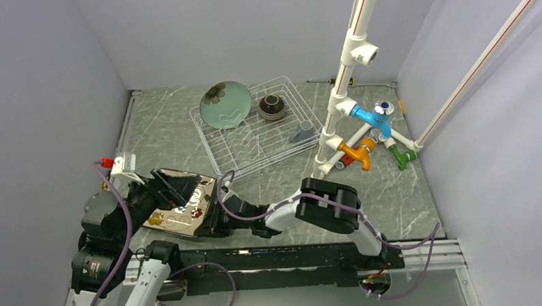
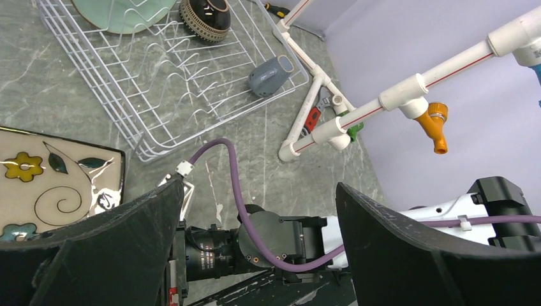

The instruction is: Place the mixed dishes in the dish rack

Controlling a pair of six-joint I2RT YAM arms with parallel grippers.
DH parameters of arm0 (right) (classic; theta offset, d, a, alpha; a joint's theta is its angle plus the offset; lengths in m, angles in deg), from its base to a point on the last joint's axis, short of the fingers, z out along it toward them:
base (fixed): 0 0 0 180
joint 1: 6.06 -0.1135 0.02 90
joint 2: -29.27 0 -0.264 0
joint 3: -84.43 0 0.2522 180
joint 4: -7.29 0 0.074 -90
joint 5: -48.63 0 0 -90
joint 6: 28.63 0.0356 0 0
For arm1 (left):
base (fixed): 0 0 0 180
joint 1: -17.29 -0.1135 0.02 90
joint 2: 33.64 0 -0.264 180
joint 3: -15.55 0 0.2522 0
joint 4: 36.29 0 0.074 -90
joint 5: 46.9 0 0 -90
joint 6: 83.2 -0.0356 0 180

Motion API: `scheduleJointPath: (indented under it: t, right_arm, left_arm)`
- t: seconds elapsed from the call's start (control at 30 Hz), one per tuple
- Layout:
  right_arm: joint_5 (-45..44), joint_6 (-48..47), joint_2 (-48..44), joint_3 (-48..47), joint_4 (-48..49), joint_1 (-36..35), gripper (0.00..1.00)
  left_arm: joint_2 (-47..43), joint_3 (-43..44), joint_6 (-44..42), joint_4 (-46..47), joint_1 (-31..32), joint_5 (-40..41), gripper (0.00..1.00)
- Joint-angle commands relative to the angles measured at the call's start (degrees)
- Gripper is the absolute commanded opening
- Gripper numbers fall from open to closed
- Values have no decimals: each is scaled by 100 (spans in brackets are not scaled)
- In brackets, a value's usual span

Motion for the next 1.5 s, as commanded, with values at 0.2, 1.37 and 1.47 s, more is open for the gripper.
scheduleJointPath:
  t: [0.2,1.37,1.47]
  right_arm:
    - [153,405,331,-215,973,115,26]
    - [472,-386,-328,-216,1636,118,0]
    - [464,-444,-379,-97,1966,110,0]
  left_arm:
    - [52,-38,106,242,18,-66,94]
    - [43,478,80,66,17,-5,94]
    - [42,600,119,43,18,-38,94]
